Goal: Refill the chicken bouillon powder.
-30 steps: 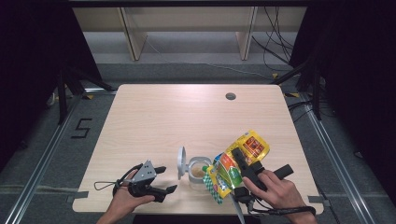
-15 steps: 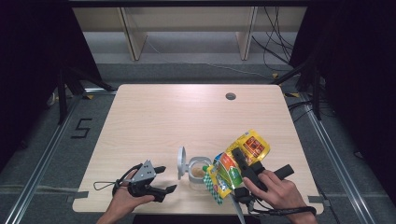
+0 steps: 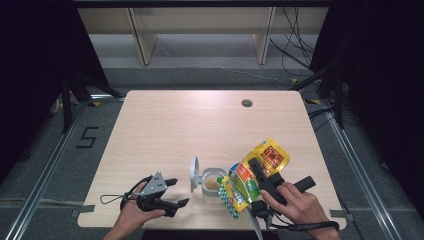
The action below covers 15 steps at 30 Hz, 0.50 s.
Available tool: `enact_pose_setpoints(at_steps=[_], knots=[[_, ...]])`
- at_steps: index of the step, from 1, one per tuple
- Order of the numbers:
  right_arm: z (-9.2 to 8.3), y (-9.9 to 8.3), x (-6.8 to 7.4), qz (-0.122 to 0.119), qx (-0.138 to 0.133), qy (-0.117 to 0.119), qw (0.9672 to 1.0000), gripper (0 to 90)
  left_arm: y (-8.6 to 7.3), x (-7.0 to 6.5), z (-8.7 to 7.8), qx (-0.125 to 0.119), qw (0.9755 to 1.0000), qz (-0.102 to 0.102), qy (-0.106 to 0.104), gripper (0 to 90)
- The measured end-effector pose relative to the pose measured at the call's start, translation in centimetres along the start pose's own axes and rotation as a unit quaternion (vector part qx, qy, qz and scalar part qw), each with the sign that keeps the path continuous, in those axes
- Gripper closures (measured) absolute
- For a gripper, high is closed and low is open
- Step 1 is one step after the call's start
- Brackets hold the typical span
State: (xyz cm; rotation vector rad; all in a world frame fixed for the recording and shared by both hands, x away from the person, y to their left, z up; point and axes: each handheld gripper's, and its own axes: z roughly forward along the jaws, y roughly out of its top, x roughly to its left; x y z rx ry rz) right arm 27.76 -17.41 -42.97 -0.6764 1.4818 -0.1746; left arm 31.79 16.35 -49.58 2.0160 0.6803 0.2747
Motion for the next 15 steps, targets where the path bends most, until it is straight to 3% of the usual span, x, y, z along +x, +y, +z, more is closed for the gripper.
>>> enact_pose_setpoints(at_steps=[2, 4, 6, 10, 13, 15], knots=[[-0.03, 0.02, -0.09, -0.006, 0.001, -0.006, 1.0000, 50.0, 0.03, 0.12, -0.01, -0.002, 1.0000, 0.008, -0.002, 20.9], [-0.01, 0.02, 0.03, -0.003, 0.001, 0.000, 1.0000, 50.1, 0.06, -0.01, -0.05, 0.004, 1.0000, 0.001, 0.002, 21.0], [0.07, 0.02, -0.12, -0.021, -0.007, 0.002, 0.9998, 50.2, 0.09, 0.11, 0.01, 0.007, 0.9999, 0.008, -0.002, 21.0], [0.07, 0.00, -0.04, -0.014, -0.004, 0.005, 0.9999, 50.3, 0.09, 0.17, -0.01, 0.006, 0.9999, 0.015, -0.002, 20.9], [0.00, -0.03, 0.04, -0.005, -0.001, 0.001, 1.0000, 50.4, 0.02, 0.03, 0.00, 0.000, 1.0000, 0.001, -0.001, 21.0], [0.06, -0.03, -0.06, -0.014, -0.006, 0.004, 0.9999, 50.4, 0.06, 0.06, 0.00, 0.002, 1.0000, 0.004, -0.001, 21.0]])
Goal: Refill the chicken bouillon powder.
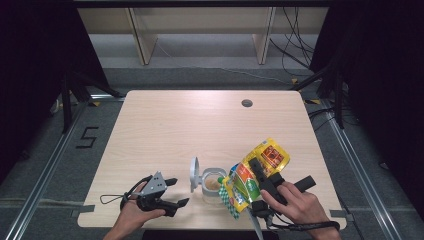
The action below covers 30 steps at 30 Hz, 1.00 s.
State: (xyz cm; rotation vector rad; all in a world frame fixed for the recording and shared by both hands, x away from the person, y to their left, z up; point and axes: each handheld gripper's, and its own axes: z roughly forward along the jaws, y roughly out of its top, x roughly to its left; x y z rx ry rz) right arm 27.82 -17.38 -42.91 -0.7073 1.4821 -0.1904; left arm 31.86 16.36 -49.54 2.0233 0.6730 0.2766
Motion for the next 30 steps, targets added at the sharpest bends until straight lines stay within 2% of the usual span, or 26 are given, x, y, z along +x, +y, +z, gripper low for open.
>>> enact_pose_setpoints(at_steps=[3, 4, 6, 7, 9, 11, 12, 13, 15, 17, 20, 22, 23, 24, 29, 30], knots=[[-0.01, -0.03, 0.03, -0.001, 0.003, 0.001, 1.0000, 50.4, 0.06, 0.13, 0.00, 0.004, 0.9999, 0.013, -0.002, 21.0], [-0.01, -0.05, 0.03, 0.001, 0.002, 0.001, 1.0000, 50.4, 0.03, 0.06, 0.02, 0.003, 1.0000, 0.004, -0.001, 21.0], [0.01, -0.04, 0.03, 0.001, 0.002, 0.001, 1.0000, 50.5, -0.03, 0.06, 0.04, -0.002, 1.0000, -0.002, -0.004, 21.0], [0.02, -0.02, 0.04, 0.000, 0.003, 0.001, 1.0000, 50.4, -0.01, 0.15, -0.01, -0.002, 1.0000, 0.007, -0.001, 21.0], [-0.04, 0.03, 0.28, 0.015, 0.010, 0.000, 0.9998, 50.5, -0.01, 0.14, -0.10, 0.001, 1.0000, 0.005, -0.001, 21.0], [0.07, 0.07, 0.30, 0.014, 0.007, 0.005, 0.9999, 50.5, 0.03, 0.15, -0.05, -0.001, 1.0000, 0.006, -0.001, 20.9], [0.16, 0.13, -0.04, -0.005, -0.001, 0.003, 1.0000, 50.5, 0.02, 0.17, -0.04, 0.000, 1.0000, 0.007, -0.002, 21.0], [0.16, 0.14, -0.05, -0.006, -0.001, 0.003, 1.0000, 50.5, 0.04, 0.24, -0.02, 0.003, 0.9999, 0.011, -0.003, 20.9], [0.19, 0.16, -0.13, -0.006, -0.001, 0.004, 1.0000, 50.6, -0.10, 0.12, 0.15, -0.004, 1.0000, 0.003, 0.000, 21.0], [0.12, 0.18, -0.07, 0.003, 0.005, 0.003, 1.0000, 50.8, -0.11, 0.02, 0.10, 0.001, 1.0000, -0.005, 0.002, 20.9], [0.13, 0.32, 0.05, 0.015, 0.010, 0.006, 0.9998, 50.8, -0.06, 0.09, 0.07, 0.003, 1.0000, -0.005, -0.002, 21.0], [0.20, 0.32, -0.02, 0.011, 0.006, 0.004, 0.9999, 50.9, 0.01, 0.15, 0.05, 0.005, 1.0000, 0.007, 0.002, 21.0], [0.25, 0.34, -0.11, 0.010, 0.004, -0.002, 0.9999, 50.9, -0.01, 0.16, 0.13, 0.003, 1.0000, 0.006, 0.001, 21.0], [0.24, 0.27, -0.17, 0.005, 0.004, 0.002, 1.0000, 50.9, -0.01, 0.21, 0.15, 0.004, 1.0000, 0.006, -0.003, 21.0], [0.26, 0.23, -0.08, 0.011, 0.007, 0.010, 0.9999, 50.9, -0.05, 0.18, 0.19, 0.004, 1.0000, 0.005, -0.002, 20.9], [0.24, 0.25, 0.10, 0.020, 0.009, 0.009, 0.9997, 50.9, -0.03, 0.24, 0.17, 0.006, 0.9999, 0.010, -0.002, 20.9]])
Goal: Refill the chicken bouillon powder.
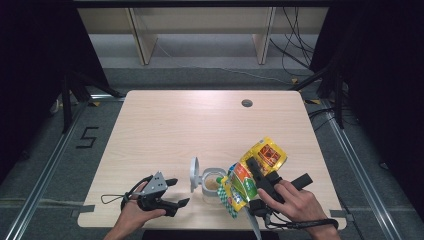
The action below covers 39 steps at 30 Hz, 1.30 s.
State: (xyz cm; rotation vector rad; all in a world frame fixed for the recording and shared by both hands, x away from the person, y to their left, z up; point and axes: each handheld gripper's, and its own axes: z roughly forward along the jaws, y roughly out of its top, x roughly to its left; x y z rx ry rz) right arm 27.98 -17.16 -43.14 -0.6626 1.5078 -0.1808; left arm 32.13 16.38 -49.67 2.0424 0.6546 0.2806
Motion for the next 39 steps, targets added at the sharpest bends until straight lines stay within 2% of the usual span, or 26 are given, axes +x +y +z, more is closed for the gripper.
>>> enact_pose_setpoints(at_steps=[2, 3, 4, 6, 7, 8, 9, 10, 11, 12, 13, 15, 16, 17, 18, 22, 23, 24, 33, 35, 37, 38, 39], knots=[[0.07, -0.03, -0.07, -0.008, -0.004, 0.004, 1.0000, 51.0, -0.01, -0.17, 0.02, -0.002, 0.9999, -0.013, -0.002, 21.0], [0.02, -0.01, -0.15, -0.009, -0.003, -0.003, 0.9999, 51.0, -0.01, -0.15, 0.02, -0.002, 0.9999, -0.012, -0.002, 20.9], [0.01, -0.03, -0.15, -0.009, -0.002, 0.000, 1.0000, 51.0, 0.02, -0.05, 0.02, -0.003, 1.0000, -0.002, -0.001, 20.9], [0.04, -0.01, -0.24, -0.011, -0.003, 0.003, 0.9999, 51.0, 0.03, -0.06, -0.01, -0.002, 1.0000, -0.003, -0.002, 20.8], [0.06, 0.02, -0.11, -0.006, -0.003, 0.006, 1.0000, 51.0, 0.00, -0.24, -0.03, -0.002, 0.9999, -0.013, 0.004, 20.8], [0.14, 0.03, -0.19, -0.012, -0.007, 0.005, 0.9999, 51.0, 0.01, -0.20, -0.09, 0.001, 0.9999, -0.009, 0.006, 20.9], [0.13, 0.02, -0.10, -0.006, -0.005, 0.004, 1.0000, 51.0, 0.03, -0.11, -0.12, 0.005, 1.0000, -0.002, 0.006, 20.8], [-0.02, 0.00, 0.22, 0.016, 0.006, 0.005, 0.9998, 51.0, 0.04, -0.08, -0.13, 0.004, 1.0000, 0.002, 0.005, 20.8], [0.11, 0.01, -0.12, -0.007, -0.005, 0.001, 1.0000, 51.0, 0.08, 0.03, -0.14, 0.004, 1.0000, 0.009, 0.001, 20.8], [0.10, 0.00, -0.14, -0.008, -0.004, 0.001, 1.0000, 51.0, 0.02, -0.08, -0.09, 0.004, 1.0000, -0.003, 0.002, 20.8], [0.07, -0.02, -0.09, -0.005, -0.002, 0.004, 1.0000, 51.0, 0.03, -0.09, -0.13, 0.005, 1.0000, 0.001, 0.006, 20.9], [0.16, -0.01, -0.19, -0.012, -0.005, 0.002, 0.9999, 51.0, 0.00, -0.17, -0.05, -0.001, 1.0000, -0.006, 0.003, 20.8], [0.17, -0.01, -0.19, -0.012, -0.006, 0.003, 0.9999, 51.0, 0.06, -0.05, -0.14, 0.005, 1.0000, 0.006, 0.004, 20.8], [0.16, -0.03, -0.16, -0.011, -0.006, 0.002, 0.9999, 51.0, 0.08, -0.01, -0.14, 0.003, 0.9999, 0.009, 0.002, 20.8], [0.21, -0.05, -0.19, -0.010, -0.008, 0.008, 0.9999, 51.0, 0.07, -0.02, -0.14, 0.003, 1.0000, 0.008, 0.003, 20.9], [0.17, -0.08, -0.16, -0.009, -0.007, 0.008, 0.9999, 51.0, 0.04, -0.17, -0.06, -0.002, 1.0000, 0.000, 0.001, 20.8], [0.19, -0.09, -0.20, -0.013, -0.009, 0.009, 0.9998, 51.1, 0.03, -0.17, -0.01, -0.004, 1.0000, -0.001, -0.001, 20.8], [0.28, -0.06, -0.42, -0.030, -0.017, 0.002, 0.9994, 51.0, 0.05, -0.20, -0.01, -0.005, 1.0000, -0.002, -0.001, 20.8], [0.25, -0.14, -0.47, -0.028, -0.016, 0.006, 0.9995, 51.2, 0.07, -0.05, -0.11, -0.001, 1.0000, 0.004, -0.001, 20.8], [0.28, -0.17, -0.55, -0.031, -0.019, 0.011, 0.9993, 51.2, 0.01, -0.18, -0.08, -0.002, 0.9999, -0.010, -0.001, 20.8], [0.28, -0.22, -0.56, -0.031, -0.019, 0.012, 0.9993, 51.9, 0.03, -0.18, -0.11, -0.004, 0.9999, -0.009, -0.001, 20.8], [0.20, -0.25, -0.32, -0.019, -0.012, 0.011, 0.9997, 52.0, 0.04, -0.19, -0.12, -0.005, 0.9999, -0.009, -0.002, 20.8], [0.22, -0.28, -0.35, -0.018, -0.013, 0.016, 0.9996, 52.0, 0.04, -0.18, -0.14, -0.005, 1.0000, -0.008, -0.001, 20.8]])
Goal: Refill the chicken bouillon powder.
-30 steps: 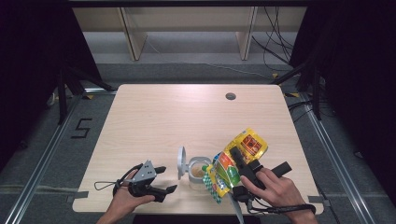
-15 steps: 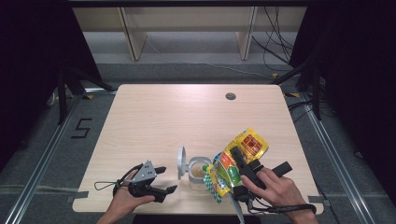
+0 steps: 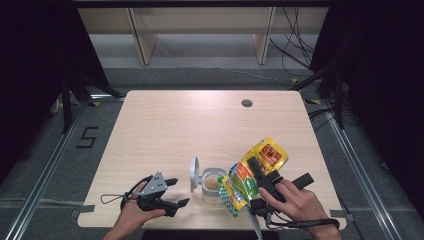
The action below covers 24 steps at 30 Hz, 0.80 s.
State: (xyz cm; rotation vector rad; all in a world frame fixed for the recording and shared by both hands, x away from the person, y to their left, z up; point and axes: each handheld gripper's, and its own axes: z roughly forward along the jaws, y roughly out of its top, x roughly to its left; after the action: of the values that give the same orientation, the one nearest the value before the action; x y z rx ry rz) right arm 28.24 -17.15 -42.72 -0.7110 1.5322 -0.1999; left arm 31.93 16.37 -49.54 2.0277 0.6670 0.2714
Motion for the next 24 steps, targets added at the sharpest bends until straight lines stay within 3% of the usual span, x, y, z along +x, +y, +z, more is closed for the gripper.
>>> enact_pose_setpoints(at_steps=[1, 8, 12, 14, 15, 17, 18, 24], knots=[[-0.04, 0.02, -0.16, -0.011, -0.001, -0.009, 0.9999, 52.0, 0.00, -0.01, -0.01, -0.001, 1.0000, -0.001, 0.000, 20.8], [-0.13, -0.02, -0.13, 0.001, 0.004, -0.015, 0.9999, 52.5, 0.00, 0.04, -0.01, 0.002, 1.0000, 0.002, 0.001, 20.8], [-0.15, -0.12, -0.09, 0.006, 0.004, -0.014, 0.9999, 52.5, 0.00, 0.03, -0.01, 0.002, 1.0000, 0.002, 0.001, 20.8], [-0.06, -0.12, -0.21, -0.005, -0.002, -0.008, 1.0000, 52.5, 0.00, -0.01, 0.00, 0.000, 1.0000, -0.001, 0.000, 20.8], [-0.10, -0.15, -0.03, 0.004, 0.003, -0.002, 1.0000, 52.5, -0.01, -0.01, 0.00, 0.000, 1.0000, 0.000, 0.000, 20.8], [-0.14, -0.14, -0.01, 0.004, 0.004, -0.007, 1.0000, 52.6, -0.01, 0.00, 0.00, 0.000, 1.0000, 0.000, 0.000, 20.8], [-0.09, -0.12, -0.21, -0.008, -0.001, -0.010, 0.9999, 52.5, -0.01, 0.01, -0.01, 0.000, 1.0000, 0.000, 0.000, 20.8], [-0.11, -0.18, -0.22, -0.006, -0.001, -0.009, 0.9999, 52.6, 0.00, 0.01, -0.01, 0.000, 1.0000, 0.000, 0.000, 20.8]])
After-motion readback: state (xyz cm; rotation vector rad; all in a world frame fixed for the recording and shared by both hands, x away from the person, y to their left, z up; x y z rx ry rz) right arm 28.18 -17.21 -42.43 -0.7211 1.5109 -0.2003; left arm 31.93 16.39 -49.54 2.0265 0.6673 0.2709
